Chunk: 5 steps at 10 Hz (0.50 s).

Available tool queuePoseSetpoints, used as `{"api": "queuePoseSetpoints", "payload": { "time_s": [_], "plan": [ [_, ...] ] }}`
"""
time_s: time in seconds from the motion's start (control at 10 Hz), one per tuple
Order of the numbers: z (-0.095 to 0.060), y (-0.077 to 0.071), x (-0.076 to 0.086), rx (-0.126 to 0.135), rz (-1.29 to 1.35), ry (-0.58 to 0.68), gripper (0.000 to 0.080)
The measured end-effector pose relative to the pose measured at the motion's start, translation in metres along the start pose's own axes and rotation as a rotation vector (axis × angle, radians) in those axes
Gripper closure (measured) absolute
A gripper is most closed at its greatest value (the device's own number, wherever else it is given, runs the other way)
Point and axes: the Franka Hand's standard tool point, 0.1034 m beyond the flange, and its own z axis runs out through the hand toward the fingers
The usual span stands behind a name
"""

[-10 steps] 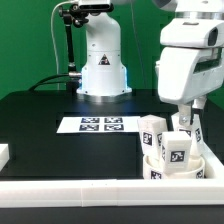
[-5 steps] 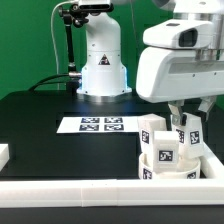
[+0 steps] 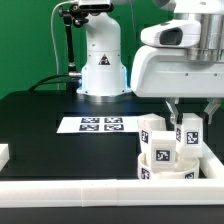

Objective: Assemble stool

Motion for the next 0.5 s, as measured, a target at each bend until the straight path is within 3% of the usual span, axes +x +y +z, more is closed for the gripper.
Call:
{"api": "queuePoseSetpoints", "payload": {
  "time_s": [0.2,0.5],
  "plan": [
    [0.0003,-0.0005,-0.0003,0.011,0.139,-0.003,0.0462],
    [0.0004,-0.0006,-0.0001,0.070,0.400,-0.022,0.0462]
  ]
}}
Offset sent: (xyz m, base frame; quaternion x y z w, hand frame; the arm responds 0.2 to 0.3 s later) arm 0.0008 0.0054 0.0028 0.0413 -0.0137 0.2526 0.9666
